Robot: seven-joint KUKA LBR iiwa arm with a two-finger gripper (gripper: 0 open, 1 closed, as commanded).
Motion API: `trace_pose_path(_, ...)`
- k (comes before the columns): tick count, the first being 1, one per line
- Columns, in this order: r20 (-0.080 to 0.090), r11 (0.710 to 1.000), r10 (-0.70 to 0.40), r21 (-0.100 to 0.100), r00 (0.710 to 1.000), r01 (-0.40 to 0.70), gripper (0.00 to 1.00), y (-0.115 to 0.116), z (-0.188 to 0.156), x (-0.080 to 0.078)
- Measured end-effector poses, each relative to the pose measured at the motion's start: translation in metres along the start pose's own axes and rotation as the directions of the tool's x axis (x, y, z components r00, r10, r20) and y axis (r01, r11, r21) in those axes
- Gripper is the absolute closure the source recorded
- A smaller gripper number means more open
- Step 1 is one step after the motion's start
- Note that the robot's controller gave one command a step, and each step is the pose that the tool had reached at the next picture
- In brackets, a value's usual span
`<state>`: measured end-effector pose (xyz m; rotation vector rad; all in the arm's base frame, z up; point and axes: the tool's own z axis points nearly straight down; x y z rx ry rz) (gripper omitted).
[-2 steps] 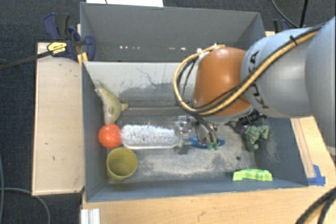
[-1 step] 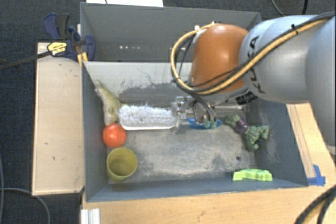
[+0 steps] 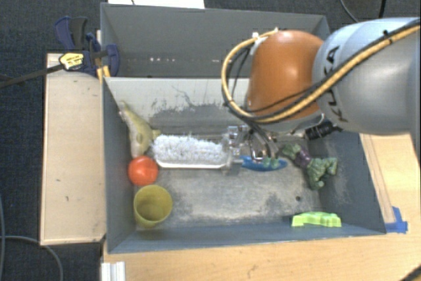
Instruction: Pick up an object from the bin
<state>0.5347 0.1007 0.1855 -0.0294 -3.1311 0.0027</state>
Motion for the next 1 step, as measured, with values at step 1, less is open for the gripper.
trace_pose_path(1,0.009,1.0,0.001,-0.002,1.0,-0.001,1.0,-0.0224,-0.0717,-0.0119)
